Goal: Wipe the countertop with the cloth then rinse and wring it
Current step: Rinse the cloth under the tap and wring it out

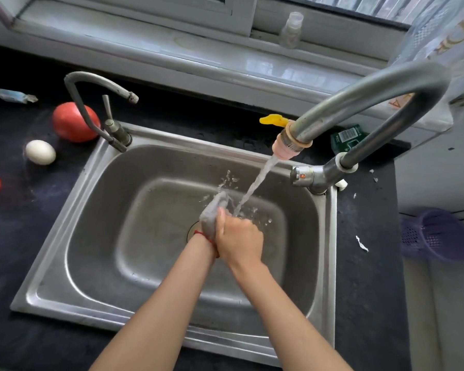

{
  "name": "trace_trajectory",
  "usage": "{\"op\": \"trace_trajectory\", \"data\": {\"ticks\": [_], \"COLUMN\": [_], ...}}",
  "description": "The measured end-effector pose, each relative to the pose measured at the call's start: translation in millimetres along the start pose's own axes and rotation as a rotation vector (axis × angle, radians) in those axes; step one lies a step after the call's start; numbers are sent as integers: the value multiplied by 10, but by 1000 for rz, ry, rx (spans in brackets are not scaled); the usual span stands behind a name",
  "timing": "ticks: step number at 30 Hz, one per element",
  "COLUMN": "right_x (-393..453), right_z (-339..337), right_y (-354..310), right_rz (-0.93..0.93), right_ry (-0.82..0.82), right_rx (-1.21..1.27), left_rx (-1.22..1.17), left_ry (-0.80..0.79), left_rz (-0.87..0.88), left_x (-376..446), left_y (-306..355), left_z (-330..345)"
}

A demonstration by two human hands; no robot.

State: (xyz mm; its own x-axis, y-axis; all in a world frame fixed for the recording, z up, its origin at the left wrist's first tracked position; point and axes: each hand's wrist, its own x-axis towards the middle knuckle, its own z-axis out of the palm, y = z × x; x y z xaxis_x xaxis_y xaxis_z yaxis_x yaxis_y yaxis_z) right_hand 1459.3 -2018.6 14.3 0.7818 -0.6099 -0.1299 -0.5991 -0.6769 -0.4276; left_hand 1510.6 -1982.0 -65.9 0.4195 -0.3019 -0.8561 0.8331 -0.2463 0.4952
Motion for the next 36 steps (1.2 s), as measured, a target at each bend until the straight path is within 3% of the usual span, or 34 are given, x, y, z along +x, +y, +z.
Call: {"op": "trace_trajectory", "data": {"ticks": [2, 4, 6, 10, 12, 14, 17, 21, 26, 31, 36], "right_x": [16, 259, 456, 471, 397, 406, 530, 476, 667, 697, 445], "right_z": [-7, -45, -85, -47, -175, -397, -689, -737, -853, -911, -731], "right_y": [29, 143, 227, 423, 593, 721, 741, 680, 615, 566, 488], "right_rz": [5, 99, 252, 583, 529, 362, 216, 342, 507, 322, 325], "right_ry": [11, 4, -74, -99, -19, 149, 155, 36, 119, 209, 183], "right_rx": [9, 10, 74, 333, 280, 309, 586, 1126, 1393, 1103, 1011], "left_rx": [-58, -149, -291, -367, -355, -344, -307, -287, -175, 17, 146], "left_ry": [18, -85, -179, -112, -75, -40, 11, -66, -120, -103, -178], "left_rz": [-37, -18, 51, 67, 65, 45, 66, 100, 245, 384, 447], "left_x": [-34, -146, -284, -337, -356, -336, -348, -417, -516, -735, -957], "left_y": [-22, 54, 183, 151, 104, 106, 138, 156, 226, 339, 448], "left_z": [-16, 57, 234, 188, 92, 34, 32, 97, -23, -159, -142]}}
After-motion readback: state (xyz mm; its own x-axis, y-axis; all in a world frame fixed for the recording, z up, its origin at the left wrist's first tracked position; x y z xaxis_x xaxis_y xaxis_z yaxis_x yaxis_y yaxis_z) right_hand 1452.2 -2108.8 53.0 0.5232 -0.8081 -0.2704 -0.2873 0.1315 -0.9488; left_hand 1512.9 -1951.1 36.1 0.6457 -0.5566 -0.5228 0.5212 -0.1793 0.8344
